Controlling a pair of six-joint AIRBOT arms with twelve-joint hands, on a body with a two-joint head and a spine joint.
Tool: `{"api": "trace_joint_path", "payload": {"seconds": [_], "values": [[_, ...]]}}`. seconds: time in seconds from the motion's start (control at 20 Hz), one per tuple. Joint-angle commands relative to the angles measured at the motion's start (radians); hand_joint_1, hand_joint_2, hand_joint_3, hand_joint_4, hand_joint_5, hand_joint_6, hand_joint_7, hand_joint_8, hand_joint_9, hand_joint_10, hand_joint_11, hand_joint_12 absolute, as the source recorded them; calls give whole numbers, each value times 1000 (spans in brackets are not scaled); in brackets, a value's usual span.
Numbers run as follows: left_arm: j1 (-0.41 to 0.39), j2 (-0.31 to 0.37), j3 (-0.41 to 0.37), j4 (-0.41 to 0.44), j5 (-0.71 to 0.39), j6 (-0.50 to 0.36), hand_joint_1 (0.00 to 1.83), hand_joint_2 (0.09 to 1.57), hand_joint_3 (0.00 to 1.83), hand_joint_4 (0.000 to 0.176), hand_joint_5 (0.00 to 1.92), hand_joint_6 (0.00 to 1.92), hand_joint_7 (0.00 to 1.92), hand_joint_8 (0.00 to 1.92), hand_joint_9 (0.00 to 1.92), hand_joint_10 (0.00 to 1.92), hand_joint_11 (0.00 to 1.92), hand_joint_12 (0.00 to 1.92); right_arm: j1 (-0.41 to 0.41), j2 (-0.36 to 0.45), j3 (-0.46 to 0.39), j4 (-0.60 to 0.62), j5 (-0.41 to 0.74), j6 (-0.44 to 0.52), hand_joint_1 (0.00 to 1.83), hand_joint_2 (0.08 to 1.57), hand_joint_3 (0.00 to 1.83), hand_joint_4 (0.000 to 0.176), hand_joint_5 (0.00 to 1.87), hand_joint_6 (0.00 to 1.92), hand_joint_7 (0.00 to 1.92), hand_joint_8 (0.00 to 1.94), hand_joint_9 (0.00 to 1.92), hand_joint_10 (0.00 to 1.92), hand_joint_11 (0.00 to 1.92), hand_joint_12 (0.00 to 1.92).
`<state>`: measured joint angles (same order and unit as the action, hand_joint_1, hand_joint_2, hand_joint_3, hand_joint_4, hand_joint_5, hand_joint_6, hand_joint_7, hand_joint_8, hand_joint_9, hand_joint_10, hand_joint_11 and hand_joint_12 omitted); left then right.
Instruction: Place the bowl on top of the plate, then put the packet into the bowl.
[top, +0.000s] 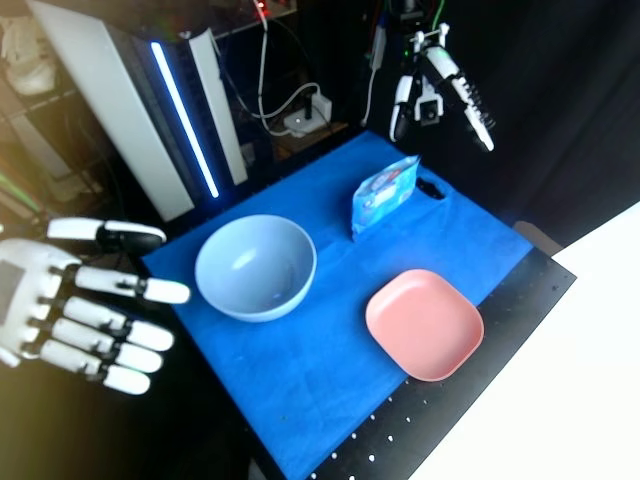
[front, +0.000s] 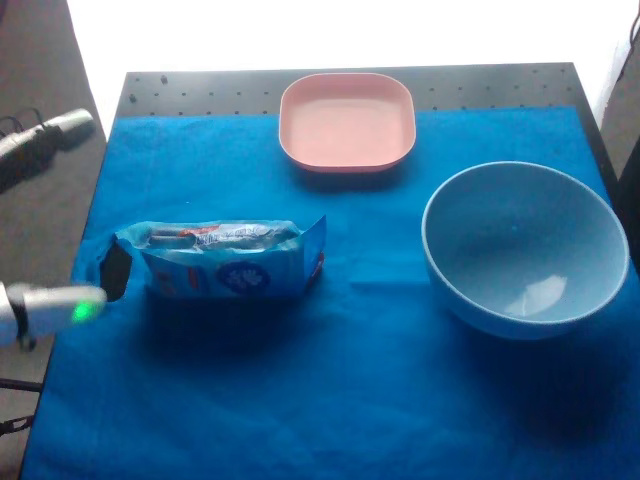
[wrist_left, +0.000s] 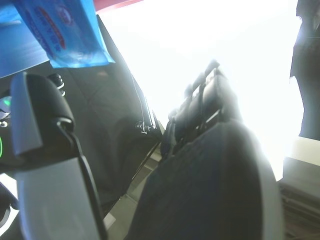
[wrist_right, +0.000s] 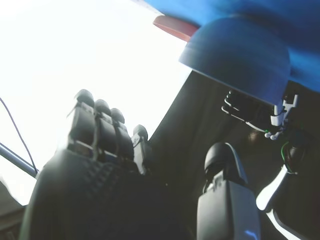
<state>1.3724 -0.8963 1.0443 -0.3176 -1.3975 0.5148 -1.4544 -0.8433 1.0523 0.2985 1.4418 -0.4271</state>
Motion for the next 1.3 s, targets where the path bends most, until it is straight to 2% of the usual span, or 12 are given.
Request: {"api": "trace_joint_path", "payload": {"seconds": [0.0,0.15,0.2,0.25,0.35,0.45,0.55,0.6,0.7,0.95,1.05,1.25], "values": [[-4,-6,0,-11,-127,-5,780,999,24,84,189,5,76,1,29,3,0,403,12,3,7,23,124,5,809,1112,2,41,370,1,216,2,210,8,0,684],[-3,-8,0,-11,-125,-5,755,989,4,99,206,4,82,1,39,3,0,473,16,3,8,18,125,5,780,1066,0,45,326,0,221,1,214,2,0,671],[-3,-8,0,-11,-124,-5,737,978,0,102,188,2,75,1,30,2,0,441,24,4,9,8,125,5,753,1026,0,35,267,10,186,6,155,11,0,403],[-4,-7,1,-9,-123,-5,717,967,0,116,160,5,63,3,5,0,0,322,34,5,12,-8,125,5,792,966,0,55,162,10,100,6,58,8,0,124],[-4,-6,4,-5,-122,-5,709,938,0,126,133,1,38,3,0,0,0,184,57,5,17,-38,124,5,761,888,0,106,59,0,22,0,3,0,0,12],[-10,-3,8,3,-123,-4,712,915,0,132,109,0,24,0,0,0,0,137,93,7,23,-83,123,5,656,850,0,95,18,0,0,0,0,0,4,3],[-17,-1,8,10,-122,-1,717,914,0,130,115,3,30,2,0,0,0,138,131,10,25,-132,95,5,482,840,0,132,20,1,36,12,37,13,63,28],[-17,-2,8,11,-123,-1,715,912,0,128,118,2,32,2,0,0,0,156,162,10,29,-171,56,5,500,819,0,153,27,4,39,11,37,11,71,32],[-17,-3,8,10,-123,-1,707,918,0,133,124,4,27,0,0,0,0,168,218,9,37,-260,-35,5,614,822,0,174,24,1,1,0,1,0,2,0],[-17,-3,10,8,-112,-1,714,950,5,105,144,2,45,2,6,1,0,335,361,12,59,-478,-265,12,558,818,0,175,9,0,0,0,0,0,12,5],[-17,-7,11,8,-106,-1,716,951,3,118,143,0,43,0,0,0,0,329,434,12,67,-586,-360,26,540,850,9,175,1,0,0,0,0,0,20,9],[-17,-7,12,9,-106,-1,715,947,0,116,157,2,60,3,10,1,0,346,509,8,68,-737,-481,46,607,869,0,119,103,11,0,0,19,3,75,39]]}}
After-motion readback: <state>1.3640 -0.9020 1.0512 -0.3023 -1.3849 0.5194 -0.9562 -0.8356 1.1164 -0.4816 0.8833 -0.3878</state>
